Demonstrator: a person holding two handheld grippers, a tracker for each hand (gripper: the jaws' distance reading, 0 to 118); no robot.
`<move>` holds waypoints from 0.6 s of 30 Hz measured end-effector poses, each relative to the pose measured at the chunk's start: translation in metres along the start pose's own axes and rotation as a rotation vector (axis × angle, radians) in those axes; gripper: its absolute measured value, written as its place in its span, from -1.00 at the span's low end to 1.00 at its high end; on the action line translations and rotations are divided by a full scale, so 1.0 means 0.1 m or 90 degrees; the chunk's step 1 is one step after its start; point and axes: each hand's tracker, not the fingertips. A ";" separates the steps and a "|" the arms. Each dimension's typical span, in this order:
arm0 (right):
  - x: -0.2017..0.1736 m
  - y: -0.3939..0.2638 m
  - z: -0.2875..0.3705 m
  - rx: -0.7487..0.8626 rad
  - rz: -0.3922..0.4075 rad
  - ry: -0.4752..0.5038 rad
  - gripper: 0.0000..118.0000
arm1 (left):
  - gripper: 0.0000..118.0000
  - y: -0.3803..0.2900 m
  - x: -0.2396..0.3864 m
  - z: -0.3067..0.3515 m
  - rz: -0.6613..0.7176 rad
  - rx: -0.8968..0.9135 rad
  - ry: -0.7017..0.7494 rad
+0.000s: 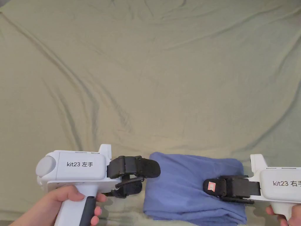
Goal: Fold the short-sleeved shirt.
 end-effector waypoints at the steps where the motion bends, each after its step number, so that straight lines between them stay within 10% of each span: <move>1: 0.00 -0.01 0.00 0.001 -0.002 0.002 -1.00 | 0.71 0.02 -0.05 -0.09 0.015 -0.013 -0.040; 9: 0.02 -0.02 0.00 0.004 -0.022 0.018 -1.00 | -0.34 0.08 0.00 -0.79 0.024 -0.077 -0.077; 18: -0.18 -0.11 0.10 0.042 -0.020 0.007 -1.00 | -0.52 0.08 0.11 -0.66 -0.026 -0.079 -0.033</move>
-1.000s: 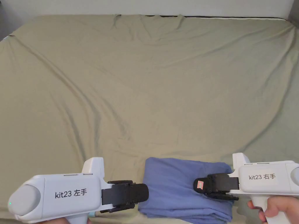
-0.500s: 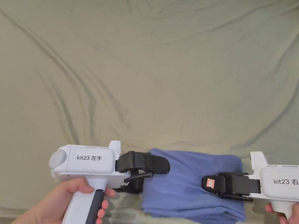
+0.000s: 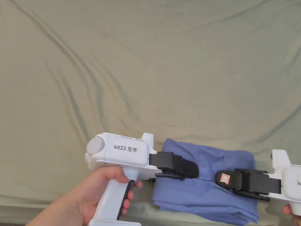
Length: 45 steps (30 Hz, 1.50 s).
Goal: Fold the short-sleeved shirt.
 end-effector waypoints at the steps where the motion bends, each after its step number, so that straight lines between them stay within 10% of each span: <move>1: -0.04 -0.02 0.04 0.013 0.000 0.003 -1.00 | -0.53 0.00 0.05 0.05 -0.019 0.002 0.027; 11: -0.30 -0.19 0.38 0.075 0.021 0.037 -1.00 | -0.56 0.04 0.46 1.29 -0.114 0.030 0.179; 24: -0.41 -0.22 0.13 0.065 0.043 0.040 -1.00 | -0.58 0.44 0.23 3.42 -0.118 0.114 0.563; 36: -0.59 -0.08 0.18 0.065 0.111 0.042 -1.00 | -0.55 0.78 -0.15 3.94 -0.108 0.074 0.958; 38: -0.56 -0.10 0.21 0.067 0.113 0.043 -1.00 | -0.27 0.77 -0.16 3.96 -0.089 0.092 0.970; 41: -0.59 -0.12 0.23 0.066 0.119 0.040 -1.00 | 0.76 0.67 -0.05 3.94 -0.144 0.119 1.042; 45: -0.57 -0.18 0.31 0.071 0.144 0.021 -1.00 | 0.84 0.36 0.41 3.69 -0.197 0.164 1.041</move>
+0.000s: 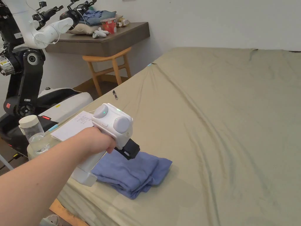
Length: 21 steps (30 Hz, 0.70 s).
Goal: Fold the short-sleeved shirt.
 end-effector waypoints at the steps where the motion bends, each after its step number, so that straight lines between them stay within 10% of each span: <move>1: 0.00 0.01 0.04 0.000 0.025 -0.016 -1.00 | 0.84 -0.05 0.09 0.12 0.001 0.017 0.000; 3: 0.00 0.00 0.12 0.002 0.051 -0.044 -1.00 | 0.77 -0.13 0.20 0.27 0.005 0.051 -0.041; 7: -0.05 0.06 0.28 0.014 0.082 -0.072 -1.00 | -0.53 -0.26 0.71 0.61 0.014 0.119 -0.100; 11: -0.21 0.15 0.36 0.029 0.161 -0.128 -1.00 | -1.00 -0.42 1.34 1.08 0.078 0.230 -0.218; 21: -0.95 0.38 0.42 0.154 0.342 -0.382 -1.00 | -1.00 -0.59 2.95 2.07 0.045 0.381 -0.260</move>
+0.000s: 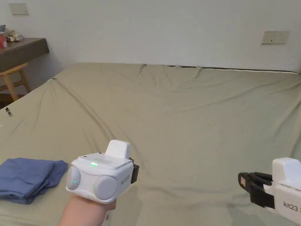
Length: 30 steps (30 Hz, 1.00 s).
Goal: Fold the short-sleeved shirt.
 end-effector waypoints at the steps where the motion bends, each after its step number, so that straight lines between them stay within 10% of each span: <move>1: -0.07 0.07 0.02 0.024 0.035 -0.047 -1.00 | -1.00 0.06 0.15 0.02 -0.006 0.023 0.005; 4: -0.20 0.25 0.06 0.089 0.055 -0.151 -1.00 | -1.00 0.25 0.38 0.22 0.058 0.122 -0.014; 8: -0.32 0.31 0.24 0.167 -0.043 -0.228 -1.00 | -1.00 0.34 0.60 0.55 0.084 0.249 0.032; 12: -0.55 0.22 0.49 0.267 0.066 -0.298 -1.00 | -1.00 0.22 0.72 0.92 0.064 0.354 0.072; 30: -0.51 -0.09 0.47 0.325 0.123 -0.274 -1.00 | -1.00 -0.13 0.58 0.65 0.049 0.376 0.086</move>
